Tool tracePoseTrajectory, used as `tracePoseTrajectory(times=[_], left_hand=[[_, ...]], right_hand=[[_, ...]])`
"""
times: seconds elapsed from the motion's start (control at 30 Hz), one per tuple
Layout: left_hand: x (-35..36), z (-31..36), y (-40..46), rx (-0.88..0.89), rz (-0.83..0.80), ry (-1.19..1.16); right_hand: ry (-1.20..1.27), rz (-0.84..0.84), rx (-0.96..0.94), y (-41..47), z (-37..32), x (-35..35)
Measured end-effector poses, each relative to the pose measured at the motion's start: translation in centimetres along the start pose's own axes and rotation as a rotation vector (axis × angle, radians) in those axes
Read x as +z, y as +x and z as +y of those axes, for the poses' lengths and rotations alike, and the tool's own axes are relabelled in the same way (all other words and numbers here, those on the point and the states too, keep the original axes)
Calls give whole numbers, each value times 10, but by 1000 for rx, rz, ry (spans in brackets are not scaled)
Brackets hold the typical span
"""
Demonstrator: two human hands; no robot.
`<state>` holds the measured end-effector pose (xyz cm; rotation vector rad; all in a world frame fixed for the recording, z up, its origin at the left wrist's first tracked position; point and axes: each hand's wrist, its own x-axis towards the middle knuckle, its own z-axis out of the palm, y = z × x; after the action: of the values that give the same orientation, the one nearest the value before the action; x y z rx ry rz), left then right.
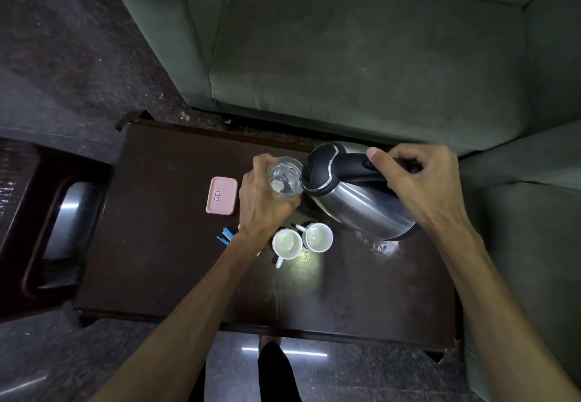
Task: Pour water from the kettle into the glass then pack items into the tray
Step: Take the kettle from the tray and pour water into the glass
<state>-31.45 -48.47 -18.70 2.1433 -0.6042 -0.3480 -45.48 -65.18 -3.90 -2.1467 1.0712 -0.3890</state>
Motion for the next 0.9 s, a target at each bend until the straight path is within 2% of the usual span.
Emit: tracePoseTrajectory(times=[0.17, 0.33, 0.53, 0.9], left_hand=[[2, 10, 2, -10, 27, -53], [11, 9, 12, 33, -8, 13], [21, -7, 17, -6, -39, 104], [42, -21, 12, -113, -113, 78]], right_hand=[[157, 247, 140, -7, 15, 2], [292, 431, 230, -6, 12, 1], [453, 507, 260, -2, 11, 0], [554, 597, 209, -3, 5, 4]])
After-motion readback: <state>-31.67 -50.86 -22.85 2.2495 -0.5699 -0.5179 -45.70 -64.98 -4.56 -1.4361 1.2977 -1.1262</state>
